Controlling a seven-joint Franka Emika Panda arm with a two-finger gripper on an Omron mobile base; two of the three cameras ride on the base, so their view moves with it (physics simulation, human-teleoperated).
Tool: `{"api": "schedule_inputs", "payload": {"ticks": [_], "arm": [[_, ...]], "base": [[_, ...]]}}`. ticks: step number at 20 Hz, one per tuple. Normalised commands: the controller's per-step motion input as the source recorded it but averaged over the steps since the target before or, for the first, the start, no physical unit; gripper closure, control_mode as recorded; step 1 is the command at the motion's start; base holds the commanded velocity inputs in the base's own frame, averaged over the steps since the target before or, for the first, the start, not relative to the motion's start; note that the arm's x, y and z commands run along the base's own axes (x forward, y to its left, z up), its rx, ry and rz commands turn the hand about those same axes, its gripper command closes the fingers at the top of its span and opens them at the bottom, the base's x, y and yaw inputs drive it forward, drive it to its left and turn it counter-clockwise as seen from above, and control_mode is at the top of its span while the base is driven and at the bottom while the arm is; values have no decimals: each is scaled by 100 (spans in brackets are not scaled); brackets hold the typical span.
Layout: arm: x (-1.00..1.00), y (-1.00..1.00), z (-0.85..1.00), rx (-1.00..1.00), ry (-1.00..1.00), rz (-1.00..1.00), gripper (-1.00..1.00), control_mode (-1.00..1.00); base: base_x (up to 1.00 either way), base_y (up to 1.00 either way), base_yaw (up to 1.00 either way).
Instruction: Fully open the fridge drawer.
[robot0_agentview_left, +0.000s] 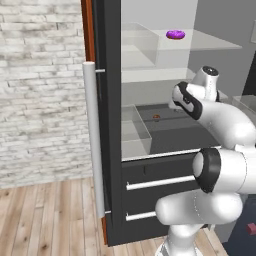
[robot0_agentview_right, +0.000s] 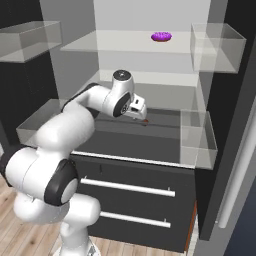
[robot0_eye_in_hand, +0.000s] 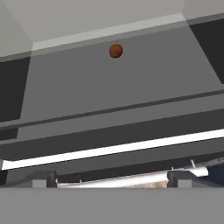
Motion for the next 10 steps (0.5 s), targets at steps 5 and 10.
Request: {"api": "schedule_inputs", "payload": {"ticks": [5,10], "arm": [[53,0,-18,0,4,4,-100,-100],[56,0,-19,0,4,2,-100,-100]], "base": [[0,0,0],[0,0,0]]}}
